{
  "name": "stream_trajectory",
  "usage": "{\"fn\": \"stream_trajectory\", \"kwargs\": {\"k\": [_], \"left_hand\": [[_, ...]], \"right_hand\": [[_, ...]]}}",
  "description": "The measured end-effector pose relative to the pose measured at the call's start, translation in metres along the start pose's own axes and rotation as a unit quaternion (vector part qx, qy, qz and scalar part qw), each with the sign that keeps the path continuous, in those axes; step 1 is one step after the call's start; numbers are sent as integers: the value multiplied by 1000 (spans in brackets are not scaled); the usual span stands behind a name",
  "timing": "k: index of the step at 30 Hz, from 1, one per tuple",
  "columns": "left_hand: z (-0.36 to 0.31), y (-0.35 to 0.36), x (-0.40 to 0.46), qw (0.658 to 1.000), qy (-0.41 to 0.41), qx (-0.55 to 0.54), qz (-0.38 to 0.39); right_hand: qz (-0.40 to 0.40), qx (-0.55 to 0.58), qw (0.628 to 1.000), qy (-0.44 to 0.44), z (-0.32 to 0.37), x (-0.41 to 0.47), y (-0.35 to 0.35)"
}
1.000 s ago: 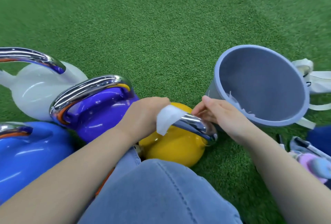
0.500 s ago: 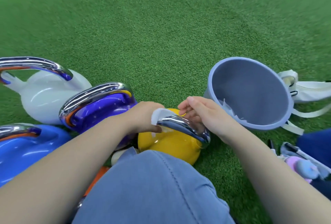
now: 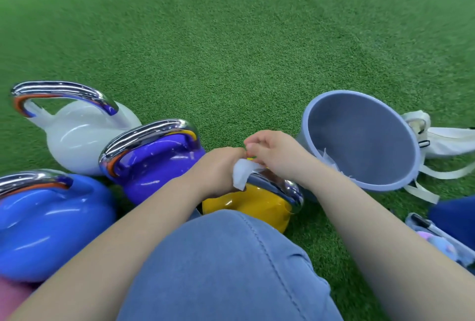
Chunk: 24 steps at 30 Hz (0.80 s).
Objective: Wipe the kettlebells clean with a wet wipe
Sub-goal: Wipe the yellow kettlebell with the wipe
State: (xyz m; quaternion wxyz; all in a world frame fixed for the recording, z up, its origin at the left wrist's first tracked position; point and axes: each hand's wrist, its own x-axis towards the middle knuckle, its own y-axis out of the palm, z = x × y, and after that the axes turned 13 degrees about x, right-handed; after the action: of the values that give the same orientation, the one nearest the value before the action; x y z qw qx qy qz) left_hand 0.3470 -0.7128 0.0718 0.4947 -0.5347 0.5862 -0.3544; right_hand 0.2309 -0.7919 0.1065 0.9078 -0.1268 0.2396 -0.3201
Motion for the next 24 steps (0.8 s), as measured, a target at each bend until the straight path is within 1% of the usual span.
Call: {"fn": "stream_trajectory", "kwargs": {"k": [2,4,6,8,11,14,15,17,18,19,21,22,24], "left_hand": [[3,3,-2,999,-17,-18,-21],[8,8,-5,998,-43,-43,-24],[14,13,-9,993,-66,-100,-20],[19,16,-14,987,-89,-138,-4],[22,17,-26,971,-120,-204,13],[24,24,-40,948,-159,-275,-30],[27,29,-45,938,-179,-294,-47],[34,37,-53,911,-202,-354,-67],[38,39,-57,896,-205,-388,-70],[40,39,-59,887,-205,-409,-69],[41,35,-62,884,-205,-416,-59],[42,33,-62,888,-203,-409,-51],[44,29,-60,902,-197,-381,-42]], "right_hand": [[28,-70,997,-4,4,5,4],[66,-156,986,-6,13,11,9],[112,-222,969,-5,22,20,14],[171,-258,951,4,29,29,16],[257,-267,928,40,42,42,10],[314,-196,919,139,51,55,12],[319,-183,914,170,53,60,18],[301,-181,912,213,55,67,36],[292,-201,908,221,56,69,48],[289,-246,901,210,55,70,57],[288,-356,874,164,53,68,72],[283,-385,866,147,51,67,75],[286,-382,867,143,48,63,73]]}}
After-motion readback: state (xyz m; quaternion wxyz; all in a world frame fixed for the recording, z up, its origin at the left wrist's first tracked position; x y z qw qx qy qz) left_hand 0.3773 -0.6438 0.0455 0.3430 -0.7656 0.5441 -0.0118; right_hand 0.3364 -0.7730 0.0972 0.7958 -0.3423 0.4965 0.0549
